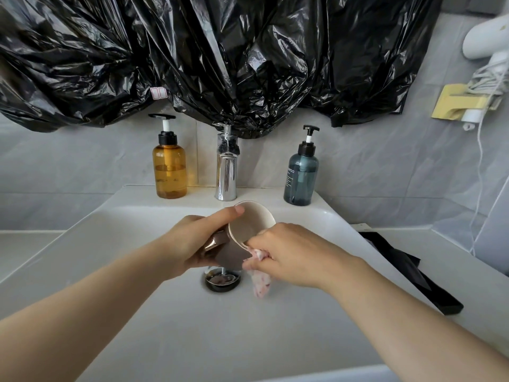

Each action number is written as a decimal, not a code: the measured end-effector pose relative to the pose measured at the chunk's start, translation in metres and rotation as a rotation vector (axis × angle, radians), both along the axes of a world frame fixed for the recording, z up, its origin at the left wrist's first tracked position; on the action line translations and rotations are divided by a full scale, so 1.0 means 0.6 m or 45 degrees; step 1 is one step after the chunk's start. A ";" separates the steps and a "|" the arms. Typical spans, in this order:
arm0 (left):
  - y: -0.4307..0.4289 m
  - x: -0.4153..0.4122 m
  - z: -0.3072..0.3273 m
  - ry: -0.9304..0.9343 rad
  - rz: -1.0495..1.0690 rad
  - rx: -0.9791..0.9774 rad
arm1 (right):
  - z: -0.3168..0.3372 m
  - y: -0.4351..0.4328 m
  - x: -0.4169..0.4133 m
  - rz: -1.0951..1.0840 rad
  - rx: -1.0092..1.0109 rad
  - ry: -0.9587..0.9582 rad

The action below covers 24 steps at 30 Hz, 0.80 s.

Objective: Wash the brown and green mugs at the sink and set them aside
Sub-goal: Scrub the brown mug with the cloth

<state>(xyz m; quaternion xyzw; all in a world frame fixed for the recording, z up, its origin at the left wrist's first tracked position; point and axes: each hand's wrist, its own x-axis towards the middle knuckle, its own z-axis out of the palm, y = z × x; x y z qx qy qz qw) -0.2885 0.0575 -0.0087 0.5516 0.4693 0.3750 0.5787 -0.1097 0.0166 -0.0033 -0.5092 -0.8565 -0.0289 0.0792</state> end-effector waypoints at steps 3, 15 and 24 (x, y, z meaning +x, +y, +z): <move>0.001 0.007 -0.006 -0.025 0.157 0.128 | -0.004 -0.004 -0.011 -0.040 -0.190 0.317; 0.005 -0.007 0.001 0.174 -0.122 0.043 | -0.003 -0.007 -0.007 0.064 -0.060 0.062; 0.014 0.006 -0.016 0.051 0.174 0.243 | -0.005 -0.007 -0.026 -0.048 -0.557 0.855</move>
